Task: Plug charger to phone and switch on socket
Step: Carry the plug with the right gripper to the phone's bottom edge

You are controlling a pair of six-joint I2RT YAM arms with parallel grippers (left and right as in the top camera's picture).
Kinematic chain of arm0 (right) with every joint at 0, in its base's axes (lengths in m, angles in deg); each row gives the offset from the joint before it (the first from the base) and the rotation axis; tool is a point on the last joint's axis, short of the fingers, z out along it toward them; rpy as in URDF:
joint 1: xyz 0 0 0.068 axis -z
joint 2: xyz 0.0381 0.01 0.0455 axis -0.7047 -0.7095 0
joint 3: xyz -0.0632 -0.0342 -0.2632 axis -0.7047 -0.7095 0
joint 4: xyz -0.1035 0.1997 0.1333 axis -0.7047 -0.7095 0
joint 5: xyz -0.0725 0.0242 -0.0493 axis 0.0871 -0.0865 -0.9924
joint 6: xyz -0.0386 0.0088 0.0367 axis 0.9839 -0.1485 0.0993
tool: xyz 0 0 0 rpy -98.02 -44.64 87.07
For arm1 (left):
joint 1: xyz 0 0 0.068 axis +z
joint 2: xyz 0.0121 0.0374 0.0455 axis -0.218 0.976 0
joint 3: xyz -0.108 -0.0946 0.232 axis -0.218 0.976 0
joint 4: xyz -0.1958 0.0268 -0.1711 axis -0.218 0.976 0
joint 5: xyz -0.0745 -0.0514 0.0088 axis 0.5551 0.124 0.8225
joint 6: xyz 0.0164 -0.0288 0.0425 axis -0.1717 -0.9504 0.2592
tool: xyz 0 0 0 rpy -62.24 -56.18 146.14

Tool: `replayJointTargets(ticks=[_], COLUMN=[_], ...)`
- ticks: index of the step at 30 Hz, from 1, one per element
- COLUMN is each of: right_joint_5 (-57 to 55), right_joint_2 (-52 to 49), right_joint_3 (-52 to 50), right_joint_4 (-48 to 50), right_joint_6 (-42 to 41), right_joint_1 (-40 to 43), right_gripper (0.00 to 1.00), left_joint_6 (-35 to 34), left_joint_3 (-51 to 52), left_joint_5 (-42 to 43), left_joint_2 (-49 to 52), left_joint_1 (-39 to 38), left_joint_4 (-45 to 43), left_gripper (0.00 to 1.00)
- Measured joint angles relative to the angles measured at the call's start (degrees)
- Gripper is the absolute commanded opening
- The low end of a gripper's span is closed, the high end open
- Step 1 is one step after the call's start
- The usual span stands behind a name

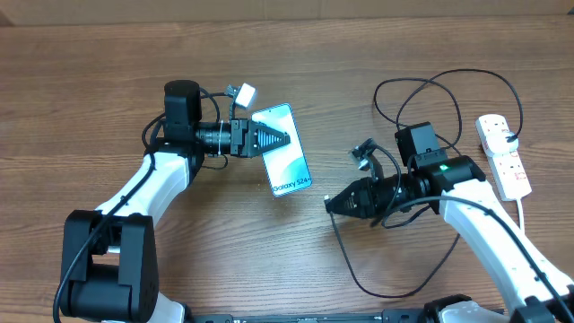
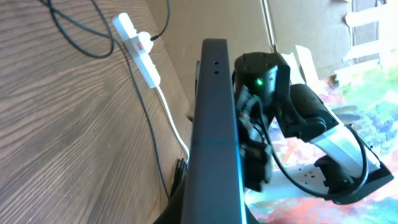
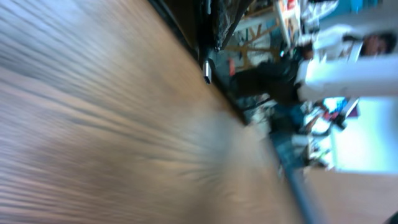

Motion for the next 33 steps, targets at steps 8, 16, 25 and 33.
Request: replayJointTargets(ticks=[8, 16, 25, 33], right_joint_5=[5.22, 6.67, 2.86, 1.49], right_joint_2=[0.52, 0.52, 0.52, 0.52], right_joint_3=[-0.07, -0.07, -0.07, -0.07], right_joint_4=[4.13, 12.31, 22.62, 25.20], right_joint_6=[5.60, 6.45, -2.12, -8.20], right_joint_1=[-7.41, -10.51, -10.51, -9.33], right_gripper=[0.04, 0.04, 0.04, 0.04], left_joint_6=[-9.38, -17.97, -22.18, -22.69], left_joint_3=[0.00, 0.00, 0.00, 0.00], left_joint_5=[0.31, -0.15, 1.20, 2.27], left_joint_2=[0.00, 0.00, 0.00, 0.00], left_joint_1=[0.00, 0.00, 0.00, 0.00], left_joint_4=[-11.85, -20.24, -22.84, -25.57], left_gripper=[0.04, 0.04, 0.04, 0.04])
